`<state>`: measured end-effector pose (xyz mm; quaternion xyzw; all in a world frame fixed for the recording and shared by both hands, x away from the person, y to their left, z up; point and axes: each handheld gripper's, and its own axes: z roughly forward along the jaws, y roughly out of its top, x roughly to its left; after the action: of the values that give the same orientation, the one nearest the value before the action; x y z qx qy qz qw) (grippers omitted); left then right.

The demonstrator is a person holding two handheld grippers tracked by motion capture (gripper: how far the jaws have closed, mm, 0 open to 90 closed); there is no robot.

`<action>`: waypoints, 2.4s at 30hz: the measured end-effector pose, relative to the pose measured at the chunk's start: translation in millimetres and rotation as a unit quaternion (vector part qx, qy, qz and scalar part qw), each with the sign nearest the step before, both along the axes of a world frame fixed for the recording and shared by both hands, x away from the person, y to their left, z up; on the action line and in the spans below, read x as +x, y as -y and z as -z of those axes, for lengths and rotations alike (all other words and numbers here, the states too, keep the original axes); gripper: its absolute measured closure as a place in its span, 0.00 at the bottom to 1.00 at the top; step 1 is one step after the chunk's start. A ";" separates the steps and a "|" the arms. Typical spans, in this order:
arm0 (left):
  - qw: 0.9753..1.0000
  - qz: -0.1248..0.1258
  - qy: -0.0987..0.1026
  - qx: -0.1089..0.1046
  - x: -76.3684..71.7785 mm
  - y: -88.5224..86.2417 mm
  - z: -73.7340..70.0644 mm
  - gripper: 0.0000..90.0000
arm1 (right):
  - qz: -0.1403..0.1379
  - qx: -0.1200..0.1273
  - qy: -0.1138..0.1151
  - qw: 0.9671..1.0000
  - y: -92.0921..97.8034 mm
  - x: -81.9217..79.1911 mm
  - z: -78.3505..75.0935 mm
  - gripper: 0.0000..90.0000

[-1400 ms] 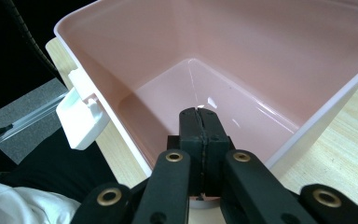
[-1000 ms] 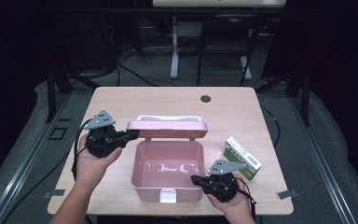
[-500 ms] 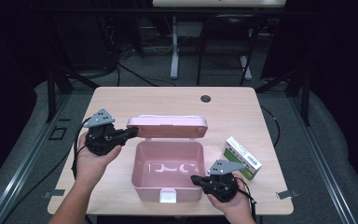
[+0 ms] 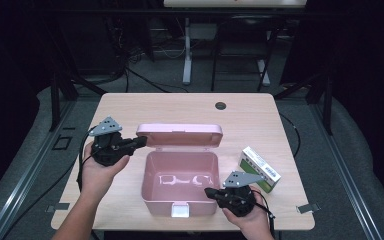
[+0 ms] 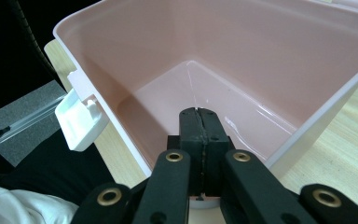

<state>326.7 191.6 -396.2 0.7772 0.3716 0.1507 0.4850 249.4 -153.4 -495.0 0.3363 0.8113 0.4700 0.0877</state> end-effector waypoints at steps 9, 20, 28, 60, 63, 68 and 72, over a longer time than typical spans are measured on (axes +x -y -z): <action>1.000 -0.006 -0.002 -0.002 3.1 -2.2 3.2 1.00 | -0.001 0.000 0.000 1.000 0.1 0.0 0.1 1.00; 1.000 -0.013 -0.005 0.001 7.3 -4.5 6.4 1.00 | 0.000 0.001 0.001 1.000 0.2 0.0 0.2 1.00; 1.000 -0.017 -0.006 0.001 9.1 -4.3 9.3 1.00 | 0.000 0.001 0.002 1.000 0.2 -0.2 0.3 1.00; 0.999 -0.034 -0.026 -0.001 19.3 -9.0 23.3 0.98 | -0.001 0.002 0.006 1.000 0.6 -0.5 0.9 1.00; 0.999 -0.033 -0.029 0.001 19.4 -8.2 25.8 0.97 | -0.001 -0.001 0.009 1.000 0.3 -0.9 1.0 1.00; 0.999 -0.033 -0.037 0.006 20.8 -7.6 33.6 0.96 | -0.003 -0.003 0.012 1.000 0.2 -1.3 1.1 1.00; 0.998 -0.031 -0.043 0.017 21.5 -6.5 41.0 0.96 | -0.003 -0.001 0.013 1.000 0.5 -1.2 1.4 1.00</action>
<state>348.2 198.1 -437.1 0.7790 0.4136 0.1383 0.4506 248.2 -154.0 -496.3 0.3278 0.8118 0.4734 0.0970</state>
